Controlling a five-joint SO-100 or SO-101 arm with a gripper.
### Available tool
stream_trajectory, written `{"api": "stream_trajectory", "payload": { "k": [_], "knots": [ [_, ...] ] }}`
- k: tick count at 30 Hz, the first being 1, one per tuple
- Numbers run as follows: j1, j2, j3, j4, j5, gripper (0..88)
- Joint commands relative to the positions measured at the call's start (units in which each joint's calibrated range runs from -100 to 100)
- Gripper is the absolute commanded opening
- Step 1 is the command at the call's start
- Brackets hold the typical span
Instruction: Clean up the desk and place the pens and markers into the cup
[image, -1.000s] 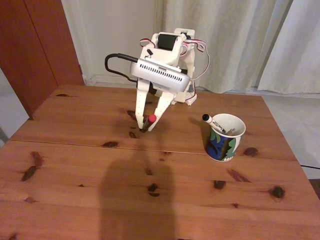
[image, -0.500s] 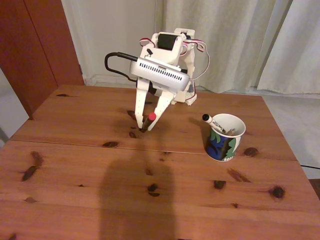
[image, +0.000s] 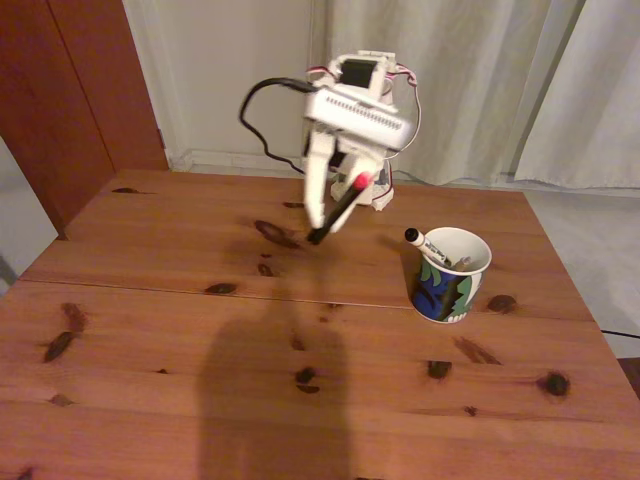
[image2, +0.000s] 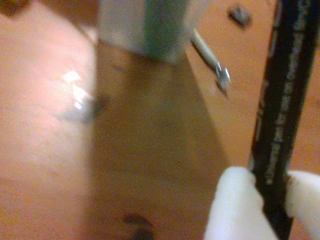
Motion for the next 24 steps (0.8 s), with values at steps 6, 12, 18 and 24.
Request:
{"api": "stream_trajectory", "payload": {
  "k": [6,12,18,24],
  "knots": [
    [-5.44,-21.36,29.75,-24.16,-0.12,0.5],
    [-10.99,-27.98,37.32,-34.91,0.24,0.5],
    [-14.69,-32.53,38.23,-36.72,0.3,0.5],
    [-17.82,-34.44,41.47,-36.89,0.87,0.6]
  ]
}}
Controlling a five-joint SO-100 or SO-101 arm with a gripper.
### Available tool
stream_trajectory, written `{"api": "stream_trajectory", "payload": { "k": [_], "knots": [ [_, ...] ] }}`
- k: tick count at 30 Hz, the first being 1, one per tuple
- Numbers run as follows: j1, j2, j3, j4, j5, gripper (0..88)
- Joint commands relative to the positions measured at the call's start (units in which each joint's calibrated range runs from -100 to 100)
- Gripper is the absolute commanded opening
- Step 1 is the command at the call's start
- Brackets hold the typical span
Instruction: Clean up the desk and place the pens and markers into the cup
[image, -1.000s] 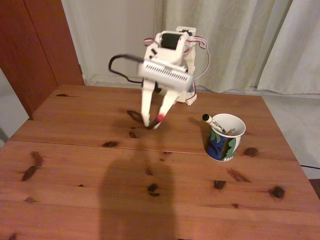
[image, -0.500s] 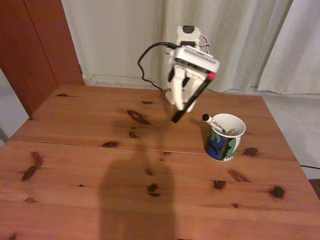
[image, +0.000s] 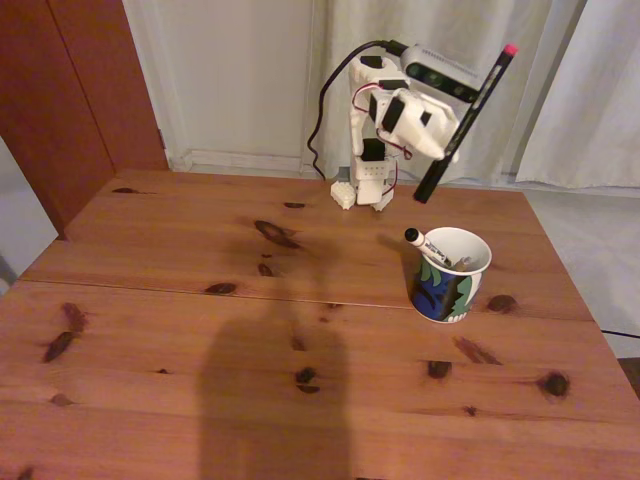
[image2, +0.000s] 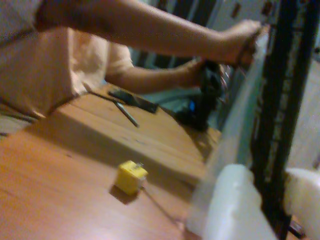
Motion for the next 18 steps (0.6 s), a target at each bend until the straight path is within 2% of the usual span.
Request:
{"api": "stream_trajectory", "payload": {
  "k": [1,5,12,15,18],
  "knots": [
    [-1.88,-2.56,2.83,-1.88,1.77,0.6],
    [-4.46,-4.88,9.14,-1.97,6.22,0.6],
    [-7.19,-8.02,14.64,-1.97,10.62,0.6],
    [-7.27,-8.11,13.92,-1.97,10.41,0.6],
    [-6.79,-8.11,13.74,-3.35,5.28,0.5]
  ]
}}
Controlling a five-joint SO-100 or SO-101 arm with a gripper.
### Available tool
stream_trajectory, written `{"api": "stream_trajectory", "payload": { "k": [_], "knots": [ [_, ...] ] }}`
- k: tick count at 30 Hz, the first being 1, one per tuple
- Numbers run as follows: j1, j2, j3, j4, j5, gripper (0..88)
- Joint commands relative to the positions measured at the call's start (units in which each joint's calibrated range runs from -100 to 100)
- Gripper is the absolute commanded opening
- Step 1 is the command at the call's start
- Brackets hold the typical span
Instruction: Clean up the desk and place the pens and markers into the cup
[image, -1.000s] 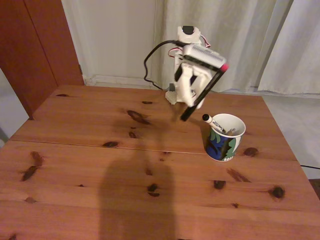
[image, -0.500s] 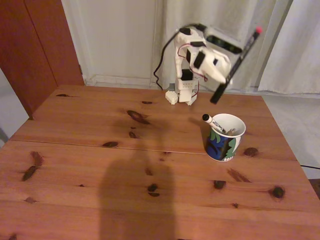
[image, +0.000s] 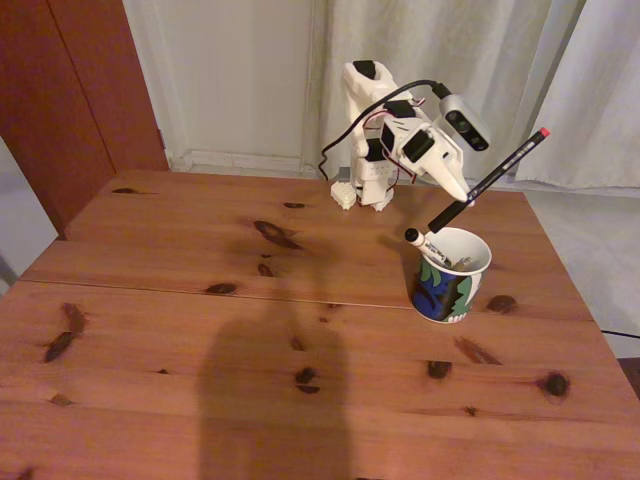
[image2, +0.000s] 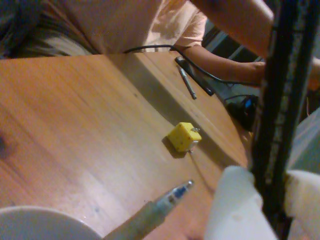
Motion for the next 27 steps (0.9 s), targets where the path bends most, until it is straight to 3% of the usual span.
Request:
{"api": "stream_trajectory", "payload": {
  "k": [1,4,14,27],
  "knots": [
    [0.26,-1.92,-1.29,-4.22,-6.27,0.5],
    [2.43,-1.76,-0.75,-6.2,-11.51,0.5],
    [3.8,-2.0,-0.48,-6.29,-17.79,0.5],
    [-0.54,-2.17,0.69,-6.29,-18.11,0.5]
  ]
}}
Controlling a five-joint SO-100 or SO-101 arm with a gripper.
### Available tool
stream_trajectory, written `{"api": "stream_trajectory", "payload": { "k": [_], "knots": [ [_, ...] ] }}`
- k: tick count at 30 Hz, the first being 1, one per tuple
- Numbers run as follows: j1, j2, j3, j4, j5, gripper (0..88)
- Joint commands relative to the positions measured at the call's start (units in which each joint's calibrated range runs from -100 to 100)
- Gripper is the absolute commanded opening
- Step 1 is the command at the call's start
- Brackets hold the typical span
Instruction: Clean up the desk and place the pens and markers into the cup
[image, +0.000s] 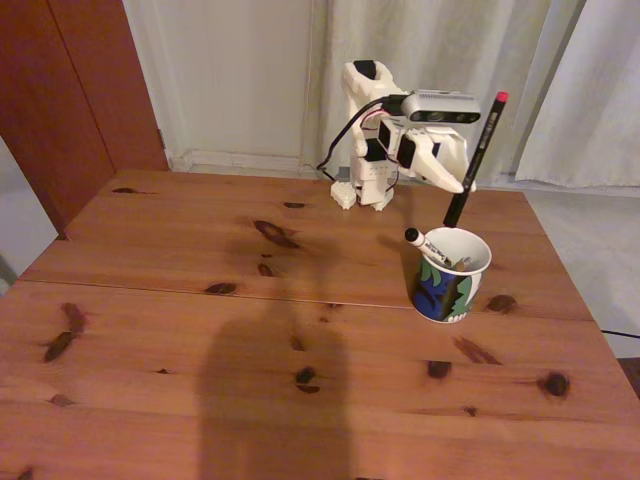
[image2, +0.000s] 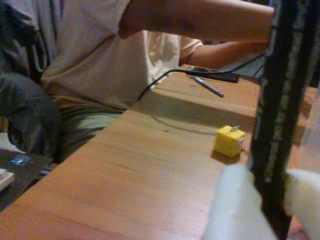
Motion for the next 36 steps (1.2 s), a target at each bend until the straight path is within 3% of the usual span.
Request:
{"api": "stream_trajectory", "payload": {
  "k": [1,17,36],
  "knots": [
    [-1.07,-2.25,1.35,-1.81,-0.18,0.5],
    [-2.76,-13.67,18.75,-1.9,0.03,0.5],
    [-2.6,-13.34,19.56,-1.72,0.44,3.1]
  ]
}}
